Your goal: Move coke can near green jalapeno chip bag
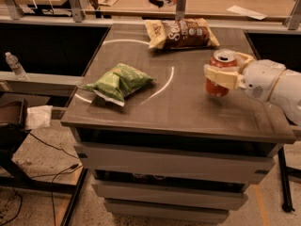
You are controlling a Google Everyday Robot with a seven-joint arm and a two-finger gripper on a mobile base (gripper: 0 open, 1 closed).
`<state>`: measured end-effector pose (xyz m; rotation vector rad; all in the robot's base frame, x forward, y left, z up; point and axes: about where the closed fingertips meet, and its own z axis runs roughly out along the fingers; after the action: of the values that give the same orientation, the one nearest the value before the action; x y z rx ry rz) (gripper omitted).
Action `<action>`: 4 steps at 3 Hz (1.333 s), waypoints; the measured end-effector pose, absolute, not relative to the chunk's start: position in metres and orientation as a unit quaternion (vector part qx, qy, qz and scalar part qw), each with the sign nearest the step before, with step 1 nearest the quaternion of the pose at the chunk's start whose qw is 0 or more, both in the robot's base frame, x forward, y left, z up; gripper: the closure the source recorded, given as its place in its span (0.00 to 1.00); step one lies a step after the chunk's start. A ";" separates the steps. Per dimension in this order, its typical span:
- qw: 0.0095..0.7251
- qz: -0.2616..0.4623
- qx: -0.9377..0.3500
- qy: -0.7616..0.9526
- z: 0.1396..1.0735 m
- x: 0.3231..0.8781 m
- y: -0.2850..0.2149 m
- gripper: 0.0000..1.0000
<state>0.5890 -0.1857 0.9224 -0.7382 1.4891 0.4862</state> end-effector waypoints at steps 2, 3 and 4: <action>0.667 0.193 -0.325 0.642 0.929 0.675 -0.167 1.00; 0.661 0.178 -0.323 0.653 0.933 0.722 -0.164 1.00; 0.651 0.173 -0.319 0.666 0.930 0.755 -0.163 1.00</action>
Offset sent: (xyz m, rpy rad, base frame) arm 0.1521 0.0250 0.0093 -0.0311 -0.0579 -0.0648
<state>0.7554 -0.1631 0.9296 -0.7248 1.5130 0.3927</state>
